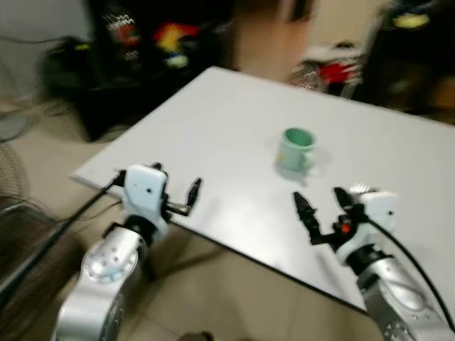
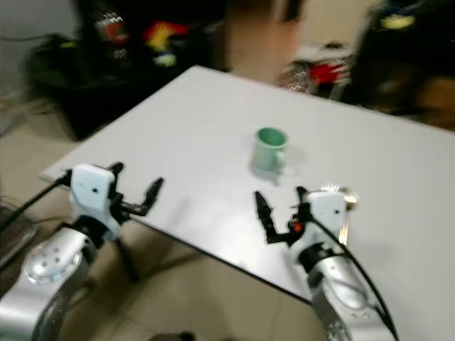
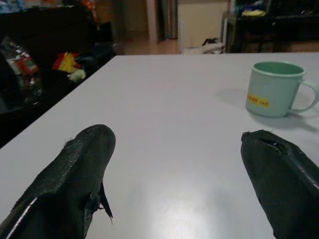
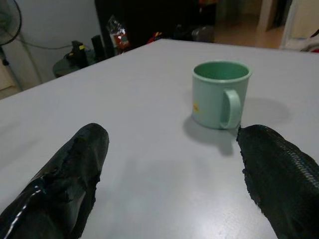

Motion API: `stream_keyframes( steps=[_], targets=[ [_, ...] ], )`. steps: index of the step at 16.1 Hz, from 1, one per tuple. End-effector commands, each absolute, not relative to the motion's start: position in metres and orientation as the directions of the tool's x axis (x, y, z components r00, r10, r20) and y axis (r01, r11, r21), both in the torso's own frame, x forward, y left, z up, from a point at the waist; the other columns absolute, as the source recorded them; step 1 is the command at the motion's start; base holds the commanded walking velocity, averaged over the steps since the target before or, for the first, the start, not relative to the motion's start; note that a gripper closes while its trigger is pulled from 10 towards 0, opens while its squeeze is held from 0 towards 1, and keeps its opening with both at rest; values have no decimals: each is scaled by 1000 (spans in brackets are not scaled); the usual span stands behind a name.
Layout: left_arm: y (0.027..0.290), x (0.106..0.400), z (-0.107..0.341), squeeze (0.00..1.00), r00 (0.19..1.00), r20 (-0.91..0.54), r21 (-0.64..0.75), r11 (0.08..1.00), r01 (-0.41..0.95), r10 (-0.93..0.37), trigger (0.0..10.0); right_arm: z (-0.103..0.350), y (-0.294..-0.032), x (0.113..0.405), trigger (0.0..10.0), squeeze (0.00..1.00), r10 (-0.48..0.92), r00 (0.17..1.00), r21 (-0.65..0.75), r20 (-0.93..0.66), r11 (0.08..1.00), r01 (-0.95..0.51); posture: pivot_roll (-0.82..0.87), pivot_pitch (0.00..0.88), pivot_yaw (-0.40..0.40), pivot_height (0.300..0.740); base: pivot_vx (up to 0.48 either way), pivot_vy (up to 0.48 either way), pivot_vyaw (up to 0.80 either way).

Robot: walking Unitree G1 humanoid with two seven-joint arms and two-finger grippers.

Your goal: Setting the table

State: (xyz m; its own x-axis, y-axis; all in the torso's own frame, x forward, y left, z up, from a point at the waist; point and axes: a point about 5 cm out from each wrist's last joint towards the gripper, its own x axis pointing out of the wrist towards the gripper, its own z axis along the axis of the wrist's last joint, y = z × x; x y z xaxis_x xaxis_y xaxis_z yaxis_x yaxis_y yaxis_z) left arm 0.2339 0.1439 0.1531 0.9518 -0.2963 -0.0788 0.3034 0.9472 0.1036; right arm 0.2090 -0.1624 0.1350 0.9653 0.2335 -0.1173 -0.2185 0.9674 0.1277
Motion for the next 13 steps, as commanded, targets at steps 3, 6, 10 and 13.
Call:
stream_keyframes(
  steps=[3,6,10,13],
  targets=[
    [152,233,155,0,958,-86,137,950,282,-272,10000,134,-162,209,10000,1000,245,962,127,-122,965,-229,75,0,-36,740,0,0,800],
    [153,233,155,0,959,-93,152,948,280,-268,10000,133,-160,211,10000,1000,235,965,156,-114,964,-216,85,0,-39,740,0,0,800],
    [157,236,157,0,957,-92,168,943,288,-275,10000,131,-162,210,10000,1000,195,975,179,-108,968,-174,76,0,-17,740,0,0,800],
    [151,235,155,0,946,-106,147,936,319,-305,10000,128,-161,207,10000,1000,184,976,161,-120,973,-163,63,0,5,740,0,0,800]
  ],
)
